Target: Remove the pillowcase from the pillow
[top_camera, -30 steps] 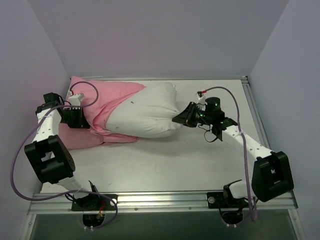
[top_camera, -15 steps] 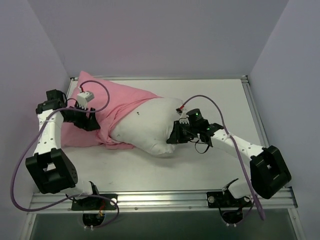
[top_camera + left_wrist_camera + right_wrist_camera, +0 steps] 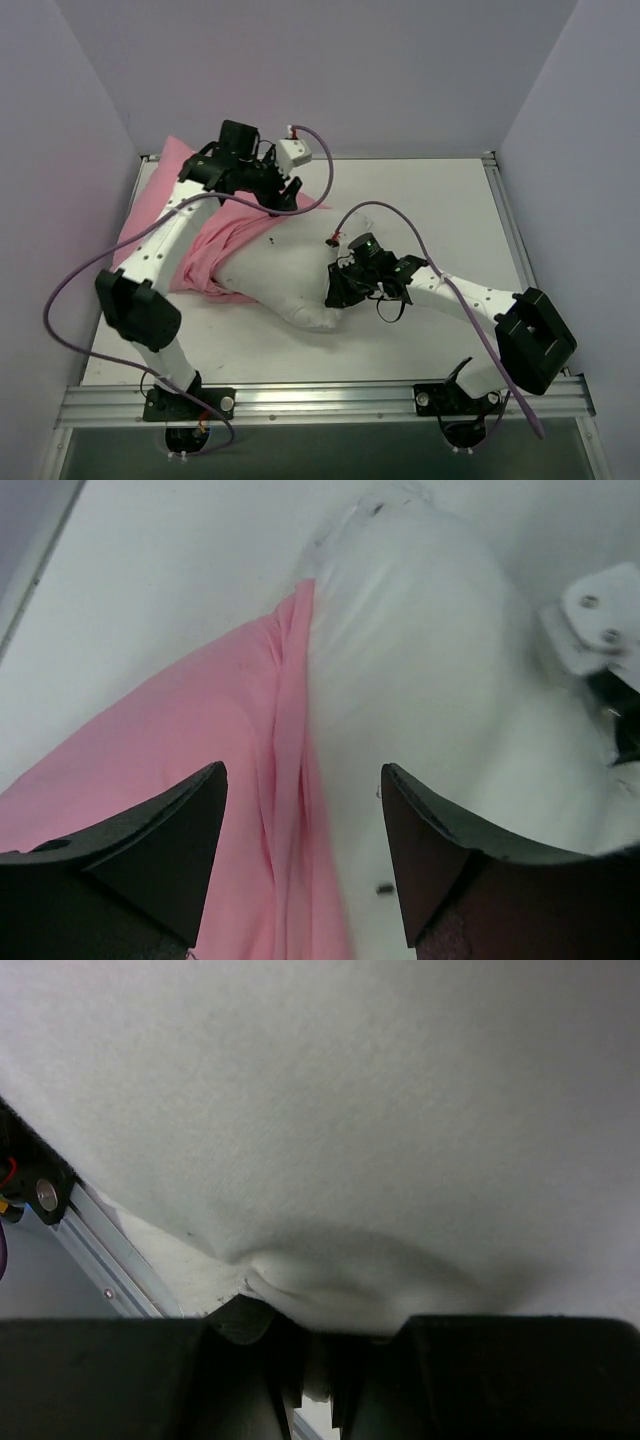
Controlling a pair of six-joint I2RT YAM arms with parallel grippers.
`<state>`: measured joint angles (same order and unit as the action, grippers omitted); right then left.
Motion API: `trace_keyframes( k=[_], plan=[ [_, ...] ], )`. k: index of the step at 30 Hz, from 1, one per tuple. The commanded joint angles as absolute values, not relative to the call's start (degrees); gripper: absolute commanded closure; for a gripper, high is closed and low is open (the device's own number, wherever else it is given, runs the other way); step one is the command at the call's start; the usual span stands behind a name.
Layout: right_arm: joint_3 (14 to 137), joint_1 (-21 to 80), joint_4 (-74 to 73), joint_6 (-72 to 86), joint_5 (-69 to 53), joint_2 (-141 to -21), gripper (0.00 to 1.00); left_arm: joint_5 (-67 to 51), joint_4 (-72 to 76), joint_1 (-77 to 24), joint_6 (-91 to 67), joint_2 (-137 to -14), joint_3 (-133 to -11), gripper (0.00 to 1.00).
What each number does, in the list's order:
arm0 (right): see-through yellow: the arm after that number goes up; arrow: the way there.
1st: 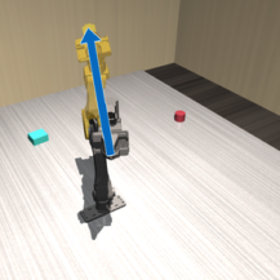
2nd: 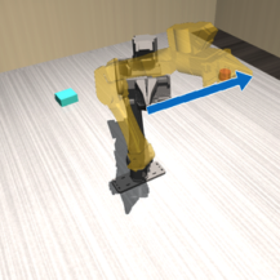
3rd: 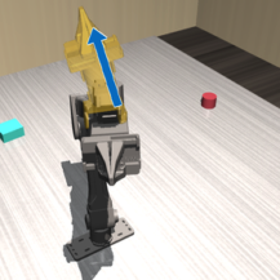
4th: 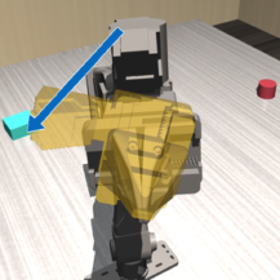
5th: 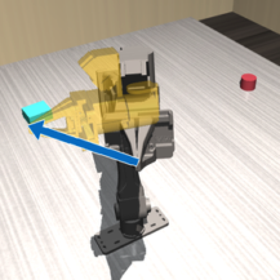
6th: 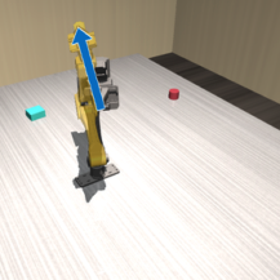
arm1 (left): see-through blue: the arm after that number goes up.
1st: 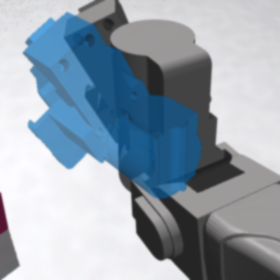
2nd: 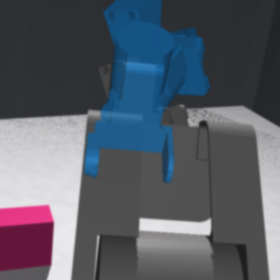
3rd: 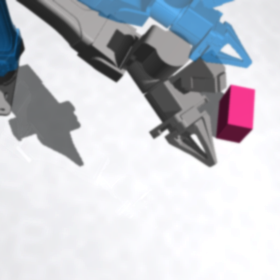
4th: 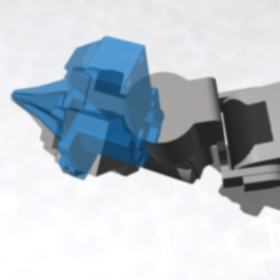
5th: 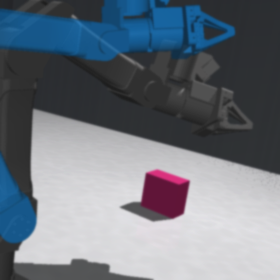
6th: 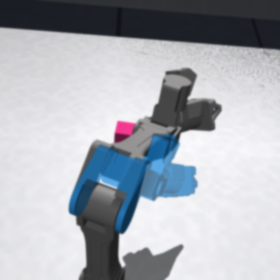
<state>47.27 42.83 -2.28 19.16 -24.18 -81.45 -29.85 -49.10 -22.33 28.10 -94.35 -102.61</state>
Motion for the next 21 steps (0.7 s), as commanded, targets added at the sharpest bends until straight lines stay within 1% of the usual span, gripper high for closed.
trace_keyframes(
  k=[1, 4, 5, 9, 11, 12, 13, 14, 15, 17, 19, 21],
  plan=[
    [47.7, 43.6, -6.5, 17.6, -22.4, -82.4, 1.0, -17.9, -52.2, -25.3, 28.4, -104.9, -109.4, 0.3],
    [47.1, 43.8, -6.3, 17.9, -22.8, -82.2, 1.0, -12.8, -51.5, -25.7, 25.9, -109.1, -113.4, 0.4],
    [46.8, 43.9, -6.2, 18.0, -22.9, -82.1, 1.0, -12.0, -50.5, -25.7, 25.5, -109.6, -114.2, 0.41],
    [45.8, 44.0, -6.3, 18.5, -23.1, -81.4, 1.0, -12.3, -50.4, -26.0, 25.5, -110.5, -115.2, 0.43],
    [45.6, 44.0, -6.6, 18.8, -22.6, -80.9, 1.0, -12.0, -51.1, -26.2, 25.8, -110.9, -114.3, 0.49],
    [45.6, 43.9, -6.7, 18.8, -22.4, -80.7, 1.0, -11.3, -51.1, -26.2, 25.7, -111.0, -113.9, 0.62],
    [45.6, 44.0, -6.6, 19.0, -22.3, -80.7, 1.0, -10.6, -51.0, -26.1, 25.3, -111.3, -113.6, 0.71],
    [45.5, 44.0, -6.9, 19.1, -22.5, -80.7, 1.0, -9.2, -50.2, -26.0, 24.6, -111.4, -113.6, 0.9],
    [45.4, 43.9, -7.2, 19.1, -22.5, -80.9, 1.0, -8.9, -49.8, -25.8, 23.1, -111.6, -114.0, 0.94],
    [45.1, 44.0, -8.5, 19.4, -22.4, -81.4, 1.0, -8.3, -49.0, -24.5, 21.5, -112.2, -115.7, 0.96],
    [44.0, 44.0, -9.5, 19.9, -22.2, -81.3, 1.0, -7.2, -48.3, -22.9, 18.5, -114.1, -119.9, 0.98],
    [42.7, 44.0, -9.9, 21.6, -22.6, -80.7, 1.0, -4.3, -47.9, -19.4, 15.6, -116.1, -123.1, 0.98]
  ],
)
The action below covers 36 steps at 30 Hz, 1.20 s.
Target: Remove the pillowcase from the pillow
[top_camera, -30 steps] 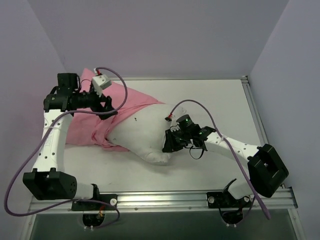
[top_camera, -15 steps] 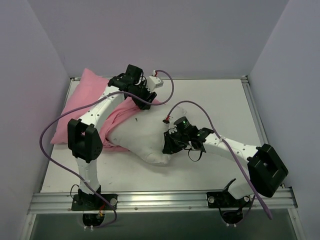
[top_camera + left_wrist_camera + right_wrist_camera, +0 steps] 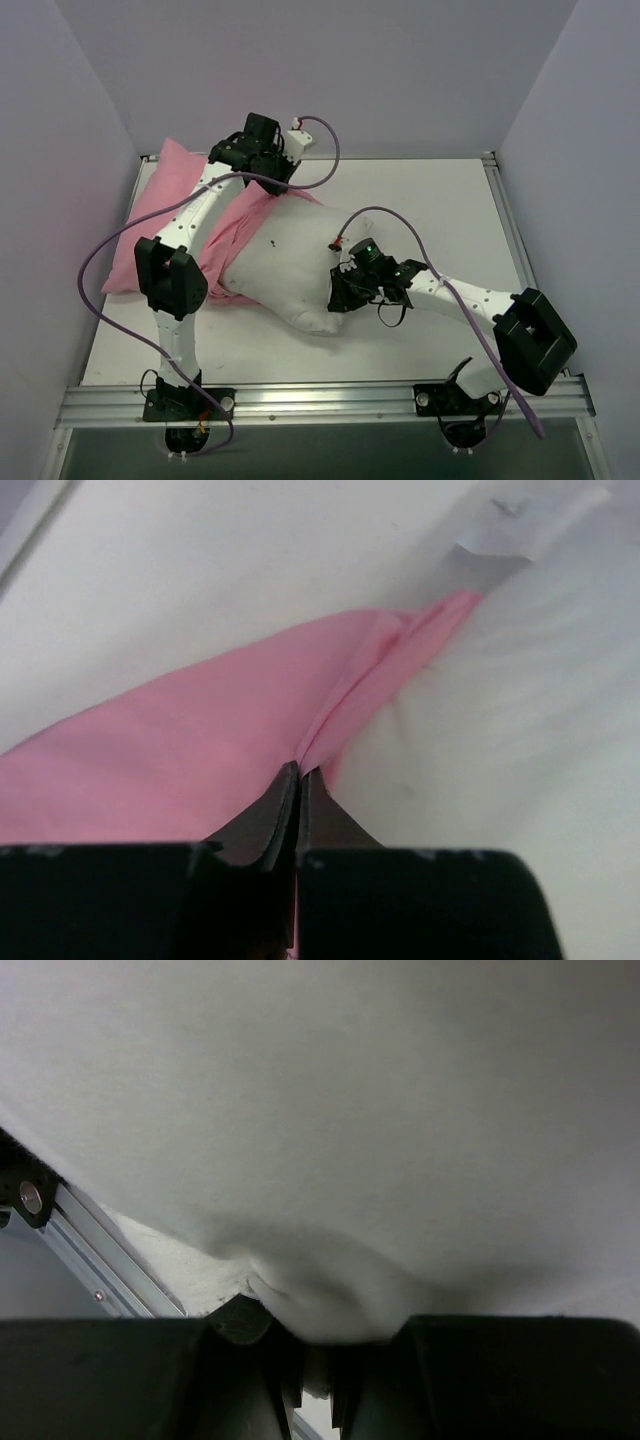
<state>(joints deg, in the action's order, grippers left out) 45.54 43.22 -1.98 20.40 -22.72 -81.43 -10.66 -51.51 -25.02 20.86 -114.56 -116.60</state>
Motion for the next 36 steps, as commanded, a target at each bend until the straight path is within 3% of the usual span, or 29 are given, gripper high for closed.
trace_keyframes(
  k=[1, 7, 10, 16, 19, 20, 21, 23, 28, 36],
  plan=[
    [41.1, 44.0, -10.0, 22.3, -22.9, -79.8, 1.0, -2.8, -47.9, -18.0, 14.9, -118.6, -126.7, 0.98],
    [35.5, 44.0, -7.8, 27.2, -25.1, -76.5, 1.0, 7.9, -48.0, -5.1, 17.2, -128.2, -135.8, 0.98],
    [34.9, 43.9, -6.9, 27.6, -25.2, -76.2, 1.0, 7.4, -47.1, -0.9, 19.6, -128.2, -133.5, 0.98],
    [37.5, 43.8, -8.3, 26.8, -25.5, -76.8, 1.0, -6.7, -38.9, -5.3, 21.3, -114.9, -110.2, 0.98],
    [43.7, 41.7, -14.4, 25.7, -23.7, -74.7, 0.99, -8.1, -37.2, -8.2, 21.6, -109.9, -103.1, 0.98],
    [46.6, 40.5, -17.1, 24.6, -20.7, -74.4, 0.69, -9.0, -37.0, -9.6, 21.3, -109.1, -102.2, 0.98],
    [52.9, 39.2, -20.0, 23.7, -18.9, -74.0, 0.52, -9.5, -37.0, -10.0, 21.1, -108.0, -101.0, 0.98],
    [60.3, 35.4, -27.3, 20.4, -13.2, -73.7, 0.32, -10.1, -37.3, -11.0, 20.4, -107.5, -100.5, 0.98],
    [85.1, 33.7, -34.5, 15.7, -2.1, -78.8, 0.24, -11.3, -37.5, -12.7, 19.3, -106.6, -100.1, 0.98],
    [98.3, 41.3, -34.0, 14.4, -0.4, -97.8, 0.2, -10.0, -39.2, -13.7, 18.0, -107.1, -102.7, 0.98]
  ],
)
